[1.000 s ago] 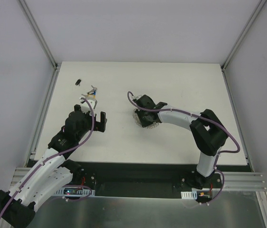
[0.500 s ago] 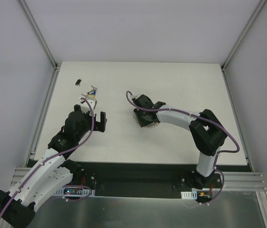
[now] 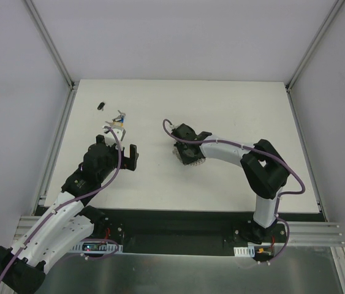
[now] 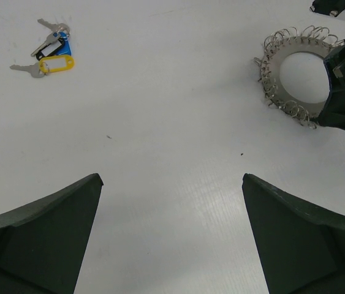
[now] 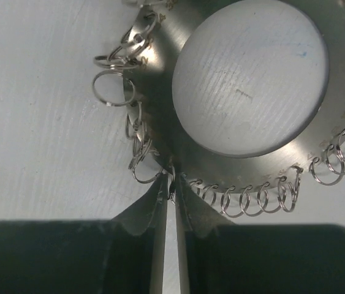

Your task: Put the keys on the keyring

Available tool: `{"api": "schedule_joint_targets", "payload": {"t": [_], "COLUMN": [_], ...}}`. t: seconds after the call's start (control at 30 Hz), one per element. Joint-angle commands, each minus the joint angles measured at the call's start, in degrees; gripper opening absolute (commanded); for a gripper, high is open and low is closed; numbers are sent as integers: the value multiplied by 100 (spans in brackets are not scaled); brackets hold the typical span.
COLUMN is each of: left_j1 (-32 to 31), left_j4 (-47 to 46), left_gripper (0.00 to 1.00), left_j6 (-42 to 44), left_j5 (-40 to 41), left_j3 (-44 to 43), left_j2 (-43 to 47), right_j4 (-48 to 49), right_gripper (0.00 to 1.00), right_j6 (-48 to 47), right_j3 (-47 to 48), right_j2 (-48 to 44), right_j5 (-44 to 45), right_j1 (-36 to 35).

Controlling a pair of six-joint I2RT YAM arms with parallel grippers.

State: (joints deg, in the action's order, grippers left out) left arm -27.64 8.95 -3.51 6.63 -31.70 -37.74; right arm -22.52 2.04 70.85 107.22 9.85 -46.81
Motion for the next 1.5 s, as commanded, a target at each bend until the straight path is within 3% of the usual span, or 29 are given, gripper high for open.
{"api": "schedule_joint_targets", "payload": {"t": [0.0, 0.1, 0.43, 0.7, 0.87, 0.9, 1.0, 1.17, 1.47], "left_j1": [57, 57, 57, 57, 57, 57, 57, 57, 48], "left_j4": [-51, -60, -280, -640, -684, -693, -824, -1394, -2625], "left_gripper": [99, 99, 99, 99, 99, 99, 99, 99, 99], "left_j6": [-71, -62, 140, 429, 465, 448, 421, 368, 658], "left_j5": [-57, -127, -987, -2139, -2570, -2631, -2869, -3282, -4564], "left_j3": [-29, -38, -160, -1020, -1584, -1698, -1752, -1804, -1997], "left_j2": [82, 117, 188, -242, -708, -752, -946, -1314, -2228], "right_j4": [-138, -156, -314, -946, -2376, -2397, -1793, -720, -315], "right_gripper": [8, 1, 1, 1, 1, 1, 1, 1, 1], "right_j6": [25, -63, -968, -2584, -3201, -3141, -3324, -3421, -3535], "right_j3": [228, 236, 316, 693, 1622, 1651, 1258, 720, 333], "right_j2": [-96, -306, -1554, -2486, -2198, -2205, -2694, -3329, -3594], "right_j5": [131, 167, -78, -941, -257, 284, -8, -1378, -2373], "right_j1": [-57, -65, -57, -57, -4, -13, 40, 93, 321]}}
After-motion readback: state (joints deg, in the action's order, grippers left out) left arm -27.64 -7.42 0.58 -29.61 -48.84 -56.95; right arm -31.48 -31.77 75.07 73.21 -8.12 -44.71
